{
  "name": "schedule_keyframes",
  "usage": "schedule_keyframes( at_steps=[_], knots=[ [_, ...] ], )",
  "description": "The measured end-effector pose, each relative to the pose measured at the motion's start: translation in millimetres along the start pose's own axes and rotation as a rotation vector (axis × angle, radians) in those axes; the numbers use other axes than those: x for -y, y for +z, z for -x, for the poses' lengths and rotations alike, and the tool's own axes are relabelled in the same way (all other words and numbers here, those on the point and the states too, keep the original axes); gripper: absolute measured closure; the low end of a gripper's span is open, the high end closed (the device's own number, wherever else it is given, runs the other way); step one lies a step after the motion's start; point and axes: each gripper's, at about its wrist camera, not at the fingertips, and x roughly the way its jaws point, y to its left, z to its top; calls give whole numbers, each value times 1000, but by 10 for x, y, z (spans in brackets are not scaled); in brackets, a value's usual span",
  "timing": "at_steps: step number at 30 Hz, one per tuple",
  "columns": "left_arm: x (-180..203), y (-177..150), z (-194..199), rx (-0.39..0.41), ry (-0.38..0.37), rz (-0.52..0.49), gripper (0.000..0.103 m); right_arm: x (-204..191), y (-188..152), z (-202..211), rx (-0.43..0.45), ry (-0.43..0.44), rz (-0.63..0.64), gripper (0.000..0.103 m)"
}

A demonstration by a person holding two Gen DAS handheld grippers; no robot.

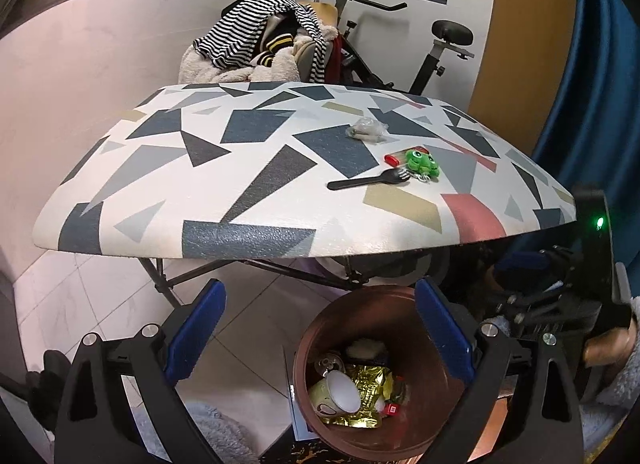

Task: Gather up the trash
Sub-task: 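Lower the cup and bag into the brown bin and open both tools, then grasp the green frog toy with right tool while left tool grasps the black spoon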

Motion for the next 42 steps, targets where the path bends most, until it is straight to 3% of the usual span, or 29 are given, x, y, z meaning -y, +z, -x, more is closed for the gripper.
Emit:
schedule_keyframes(
  at_steps=[7, 20, 23, 25, 34, 36, 42],
  knots=[
    [-7, 100, -18, 5, 14, 7, 8, 266, 202, 201, 60, 53, -52, 6],
    [22, 480, -48, 60, 32, -58, 6, 386, 630, 389, 105, 76, 79, 6],
    [-40, 608, -88, 73, 12, -55, 6, 435, 731, 338, 78, 106, 86, 6],
    [-105, 695, -138, 76, -1, -50, 6, 458, 819, 303, 74, 82, 91, 6],
    [-316, 936, -520, -7, -31, -49, 6, 447, 1188, -76, 54, 91, 97, 6],
    [-360, 937, -601, -31, -51, -24, 6, 473, 1309, -217, 38, 140, 67, 20],
    [-303, 907, -732, -46, -70, -79, 6, 425, 1497, -571, -17, 147, 59, 31]
  ],
)
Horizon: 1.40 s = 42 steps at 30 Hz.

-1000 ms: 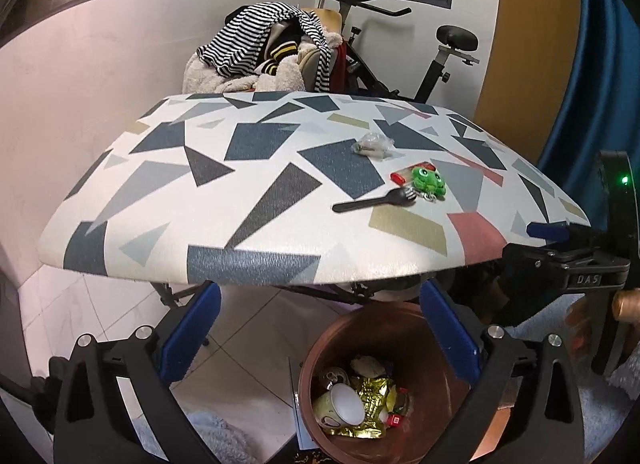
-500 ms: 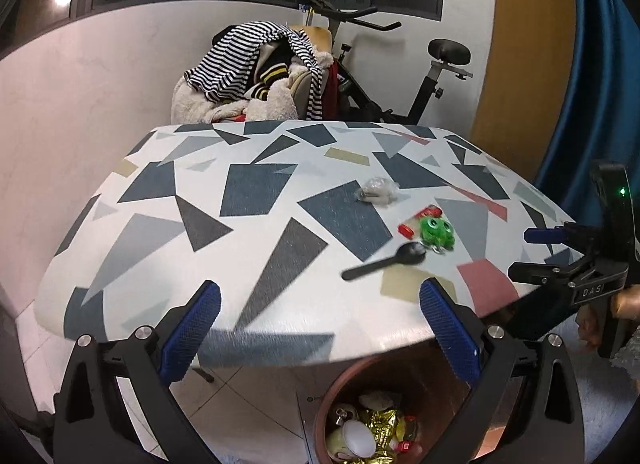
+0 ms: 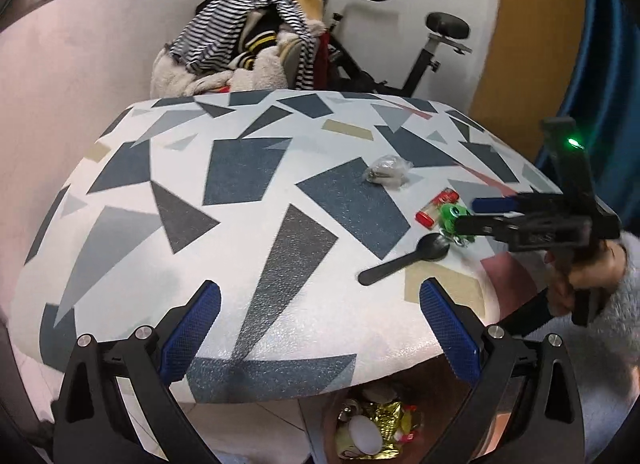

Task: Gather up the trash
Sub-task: 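Grasp the green frog toy with right tool while left tool grasps the black spoon, then carry the spoon and frog toy to the brown bin and release both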

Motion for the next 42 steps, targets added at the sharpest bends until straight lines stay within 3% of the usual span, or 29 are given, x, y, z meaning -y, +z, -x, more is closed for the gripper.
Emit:
schedule_keyframes(
  at_steps=[2, 3, 4, 9, 11, 16, 22, 25, 30, 32, 40, 42],
  knots=[
    [24, -3, -35, -10, -6, -16, 6, -20, 15, -32, 2, -5, 11, 35],
    [35, -3, -47, -13, -8, -22, 6, -33, 18, -39, -5, 6, 23, 50],
    [55, -3, -61, -14, -9, -32, 8, -43, 15, -20, -6, 7, 29, 55],
    [260, 26, -187, -48, -53, -125, 21, -21, -42, 219, 78, 9, 38, 60],
    [383, 54, -298, -75, -75, -186, 24, 32, -56, 365, 110, 16, 9, 70],
    [592, 133, -622, -139, -95, -321, 41, 77, -78, 533, 141, 17, 1, 70],
    [653, 290, -898, -190, -150, -397, 53, 150, -107, 746, 176, 24, -18, 70],
    [681, 302, -990, -217, -193, -434, 72, 169, -122, 811, 189, 23, -27, 70],
    [638, 356, -1057, -223, -252, -426, 75, 212, -141, 902, 206, 17, -36, 70],
    [618, 387, -1083, -223, -241, -407, 82, 230, -150, 916, 209, 16, -41, 70],
    [628, 372, -1085, -189, -226, -391, 82, 263, -206, 899, 195, 17, -63, 70],
    [686, 367, -1069, -190, -224, -414, 91, 257, -222, 898, 194, 17, -66, 70]
  ],
)
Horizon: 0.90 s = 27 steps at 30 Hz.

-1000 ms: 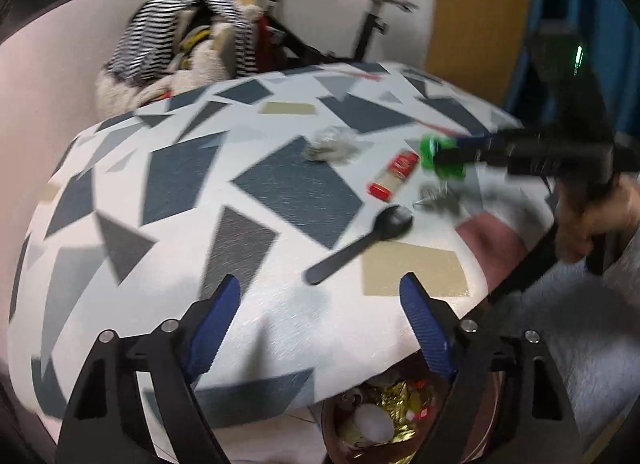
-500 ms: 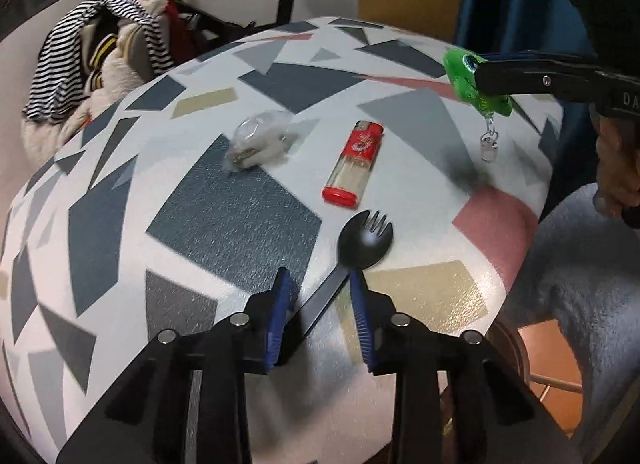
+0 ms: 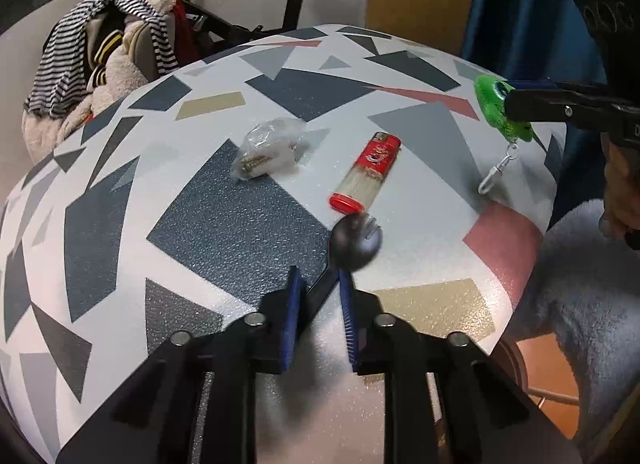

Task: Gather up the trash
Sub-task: 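Carry the spoon and frog toy to the brown bin and release both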

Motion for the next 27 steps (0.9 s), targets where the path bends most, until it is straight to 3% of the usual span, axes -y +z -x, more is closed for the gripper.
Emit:
schedule_keyframes(
  at_steps=[4, 9, 16, 27],
  knots=[
    [54, -35, 92, 25, -36, 25, 94, -45, -9, 49, 12, 2, 2, 70],
    [21, -135, 359, 97, -60, 133, 94, -104, -18, 125, 21, 0, 16, 70],
    [387, -343, 763, 152, -68, 120, 94, -255, -96, 289, 37, 21, 30, 70],
    [885, -766, 827, 91, -112, 118, 94, -434, -326, 468, 27, 39, 30, 70]
  ],
)
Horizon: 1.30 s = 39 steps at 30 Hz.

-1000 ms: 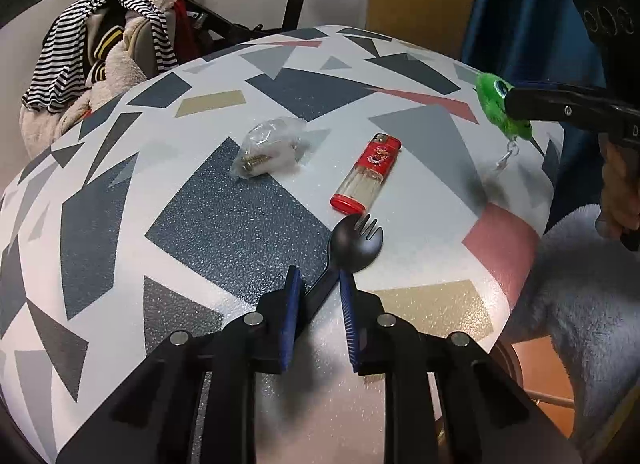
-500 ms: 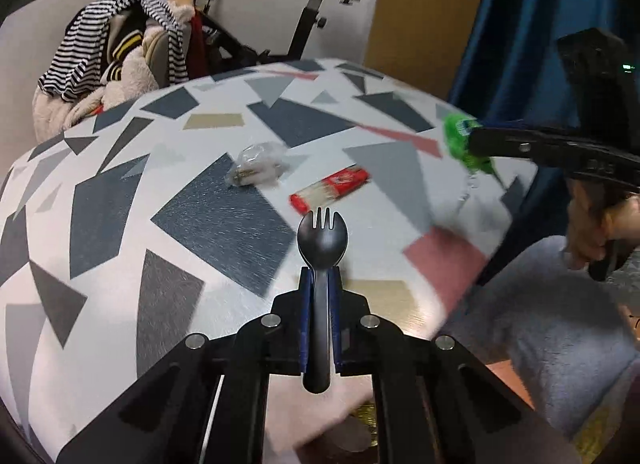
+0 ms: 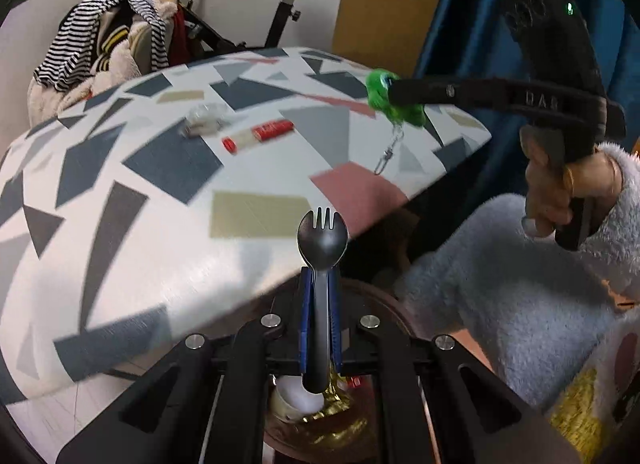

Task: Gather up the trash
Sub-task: 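Carry the spoon and frog toy to the brown bin and release both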

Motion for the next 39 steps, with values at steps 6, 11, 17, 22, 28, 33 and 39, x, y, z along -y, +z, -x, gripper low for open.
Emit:
schedule_keyframes(
  at_steps=[6, 11, 17, 22, 28, 33, 39],
  knots=[
    [106, -66, -119, -43, -11, -20, 94, -11, -89, 58, -9, -3, -8, 70],
    [155, -28, -191, -45, -50, -27, 60, 13, -137, 105, -9, -8, -13, 70],
    [38, 89, 10, 37, 3, 28, 37, 39, -185, 151, -14, -11, -17, 70],
    [-174, 127, 307, 116, 59, 120, 14, 15, -245, 139, -31, -6, -13, 70],
    [-351, 48, 567, 142, 145, 177, 6, -95, -355, 77, -73, 7, 21, 70],
    [-401, -45, 713, 142, 191, 175, 6, -215, -449, -13, -116, 17, 53, 70],
    [-412, -151, 817, 143, 228, 158, 6, -349, -566, -156, -183, 32, 94, 70]
  ],
)
